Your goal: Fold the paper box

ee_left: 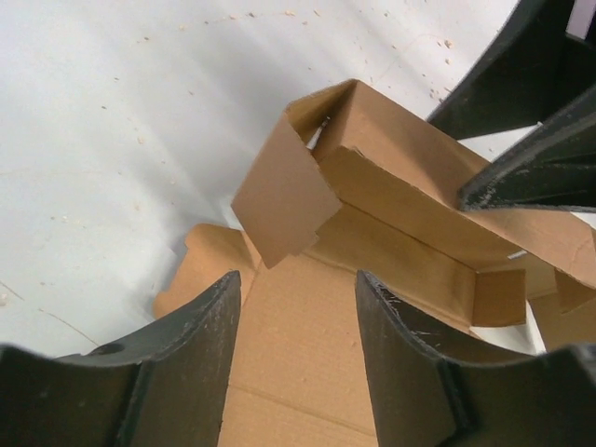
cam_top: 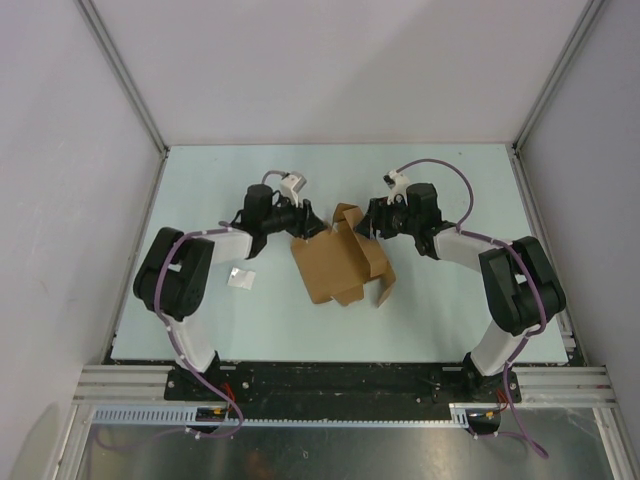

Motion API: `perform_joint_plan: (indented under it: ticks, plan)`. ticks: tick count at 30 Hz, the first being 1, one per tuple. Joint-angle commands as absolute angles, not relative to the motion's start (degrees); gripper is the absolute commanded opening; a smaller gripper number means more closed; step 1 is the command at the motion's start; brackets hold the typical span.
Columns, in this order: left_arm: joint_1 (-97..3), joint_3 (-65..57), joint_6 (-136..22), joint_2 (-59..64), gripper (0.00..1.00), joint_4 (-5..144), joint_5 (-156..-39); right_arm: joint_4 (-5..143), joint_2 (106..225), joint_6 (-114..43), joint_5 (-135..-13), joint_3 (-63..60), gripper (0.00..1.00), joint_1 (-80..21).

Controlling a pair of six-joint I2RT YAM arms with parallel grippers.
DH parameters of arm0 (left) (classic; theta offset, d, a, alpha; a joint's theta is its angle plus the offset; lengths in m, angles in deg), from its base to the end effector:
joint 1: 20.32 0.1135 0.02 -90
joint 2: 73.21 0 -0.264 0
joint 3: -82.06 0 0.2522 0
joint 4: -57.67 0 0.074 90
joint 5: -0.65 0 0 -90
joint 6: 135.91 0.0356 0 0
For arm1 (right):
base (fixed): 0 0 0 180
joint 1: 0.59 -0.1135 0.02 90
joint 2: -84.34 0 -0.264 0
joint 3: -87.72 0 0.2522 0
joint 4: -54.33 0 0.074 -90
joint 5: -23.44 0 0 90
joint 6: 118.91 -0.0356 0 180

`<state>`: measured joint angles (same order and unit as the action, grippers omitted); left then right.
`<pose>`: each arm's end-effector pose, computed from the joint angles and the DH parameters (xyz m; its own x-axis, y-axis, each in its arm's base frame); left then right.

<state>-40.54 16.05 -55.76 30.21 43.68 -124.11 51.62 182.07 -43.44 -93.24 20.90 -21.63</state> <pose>0.3461 -0.1491 0.1760 -0.5000 0.0344 -0.8653 0.6996 0.6049 -0.3802 0.3351 0.1460 0.1955 -0.6001 0.0094 -0.7999 -0.5574 0.7123 0.4265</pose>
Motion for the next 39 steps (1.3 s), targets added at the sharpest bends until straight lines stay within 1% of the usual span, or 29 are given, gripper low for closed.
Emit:
perform_joint_plan:
  ticks: [1,10,16,21,39]
  plan:
    - [-38.77,11.97,-57.25,32.95,0.56,42.51,-122.50,51.30,182.51,-42.62,-93.02,18.76,0.66,-22.12]
    - [-39.47,3.88,-56.63,38.93,0.52,49.45,-119.32,51.48,182.95,-42.53,-92.93,18.76,0.66,-22.56]
    - [-42.11,-0.70,-54.79,40.78,0.52,55.34,-116.24,51.04,183.39,-42.71,-92.75,18.76,0.66,-23.00]
    - [-42.99,-0.96,-54.17,40.87,0.52,56.40,-115.71,51.56,183.66,-42.18,-92.75,18.76,0.63,-23.62]
    - [-46.86,-2.19,-49.69,40.96,0.51,59.39,-115.71,51.12,184.10,-42.18,-93.28,18.76,0.63,-23.62]
